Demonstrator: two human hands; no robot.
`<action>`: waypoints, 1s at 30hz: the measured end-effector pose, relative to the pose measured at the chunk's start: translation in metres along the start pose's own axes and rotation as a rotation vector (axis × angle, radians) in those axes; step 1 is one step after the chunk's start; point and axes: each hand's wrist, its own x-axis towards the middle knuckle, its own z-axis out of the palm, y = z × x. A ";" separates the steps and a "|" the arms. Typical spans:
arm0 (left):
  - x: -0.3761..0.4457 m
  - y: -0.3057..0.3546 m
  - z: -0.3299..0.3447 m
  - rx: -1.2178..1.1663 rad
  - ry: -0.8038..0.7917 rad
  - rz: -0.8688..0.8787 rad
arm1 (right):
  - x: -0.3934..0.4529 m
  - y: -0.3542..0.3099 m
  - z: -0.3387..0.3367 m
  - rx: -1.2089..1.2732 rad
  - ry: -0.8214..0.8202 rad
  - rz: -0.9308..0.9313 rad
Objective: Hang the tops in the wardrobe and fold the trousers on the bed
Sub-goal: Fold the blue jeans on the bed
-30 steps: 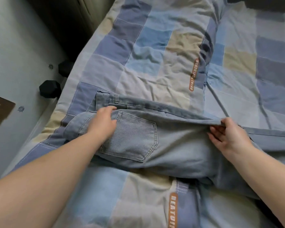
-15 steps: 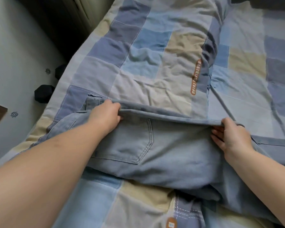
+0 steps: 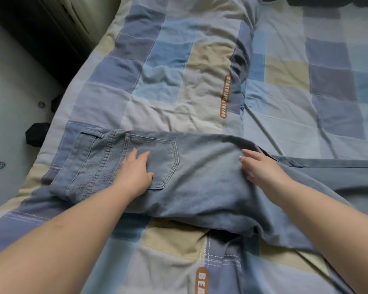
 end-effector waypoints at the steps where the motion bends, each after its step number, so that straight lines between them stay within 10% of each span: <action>1: -0.012 0.007 0.008 -0.031 0.013 0.049 | -0.011 0.006 -0.009 -0.024 0.021 -0.008; 19: -0.220 0.264 0.093 0.007 -0.504 0.589 | -0.237 0.166 -0.304 -0.619 0.286 0.121; 30: -0.272 0.377 0.285 -0.702 -0.620 -0.371 | -0.199 0.338 -0.420 -1.299 -0.050 -0.124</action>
